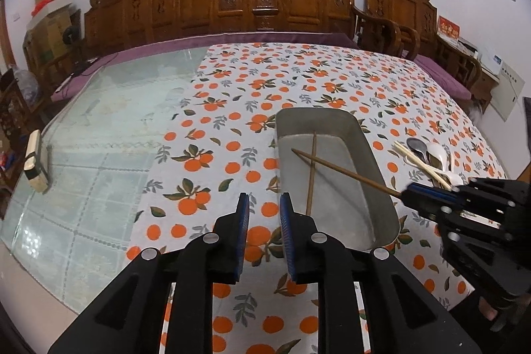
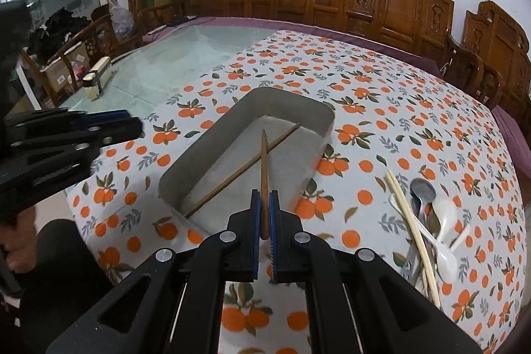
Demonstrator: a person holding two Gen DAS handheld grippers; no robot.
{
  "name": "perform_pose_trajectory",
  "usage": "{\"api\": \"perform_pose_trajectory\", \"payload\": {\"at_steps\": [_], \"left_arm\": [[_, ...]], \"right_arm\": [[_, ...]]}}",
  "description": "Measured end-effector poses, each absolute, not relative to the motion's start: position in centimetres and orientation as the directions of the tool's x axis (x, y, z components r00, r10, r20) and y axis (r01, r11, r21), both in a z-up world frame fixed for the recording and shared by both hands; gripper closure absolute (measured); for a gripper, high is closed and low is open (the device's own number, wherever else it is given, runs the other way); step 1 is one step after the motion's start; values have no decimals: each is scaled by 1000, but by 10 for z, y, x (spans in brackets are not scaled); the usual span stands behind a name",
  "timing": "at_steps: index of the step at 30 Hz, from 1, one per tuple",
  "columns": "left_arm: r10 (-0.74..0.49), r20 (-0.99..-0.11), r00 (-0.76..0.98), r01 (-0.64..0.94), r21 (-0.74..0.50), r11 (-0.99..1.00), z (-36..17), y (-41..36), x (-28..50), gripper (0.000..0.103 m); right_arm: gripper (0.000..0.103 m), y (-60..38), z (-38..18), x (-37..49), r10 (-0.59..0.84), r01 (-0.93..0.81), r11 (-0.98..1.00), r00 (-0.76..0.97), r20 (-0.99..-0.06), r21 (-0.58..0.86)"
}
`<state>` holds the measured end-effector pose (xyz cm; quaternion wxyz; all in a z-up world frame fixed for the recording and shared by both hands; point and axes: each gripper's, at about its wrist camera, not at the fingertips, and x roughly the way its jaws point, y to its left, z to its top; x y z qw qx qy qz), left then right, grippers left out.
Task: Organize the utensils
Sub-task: 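Move the right tool back over the utensil pile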
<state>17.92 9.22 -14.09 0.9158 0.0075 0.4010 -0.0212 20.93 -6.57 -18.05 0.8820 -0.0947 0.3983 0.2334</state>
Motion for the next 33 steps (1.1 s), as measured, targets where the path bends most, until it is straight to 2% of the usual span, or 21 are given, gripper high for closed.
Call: {"api": "perform_pose_trajectory", "payload": {"at_steps": [15,17,21,25,28,33], "left_arm": [[-38,-730,682,47,-8,999,-138,93,173,81],[-39,-732,680,52,-5,999,-137,90,173,81],[-45,-735,676,64,-2,998,-140,80,173,80],[-56,-737,673,78,-5,997,-140,67,173,80],[-75,-731,678,93,-16,996,-139,55,172,72],[-109,-731,674,130,-28,991,-141,29,173,70]], "right_arm": [[95,-52,-190,226,382,-494,865,534,-754,89],[87,-56,-189,225,407,-505,856,527,-746,111],[86,-65,-185,225,435,-518,845,520,-735,134],[86,-83,-176,222,436,-520,845,533,-725,126],[86,-110,-167,219,421,-514,852,557,-716,101],[86,-157,-166,219,384,-487,870,577,-721,74]]}}
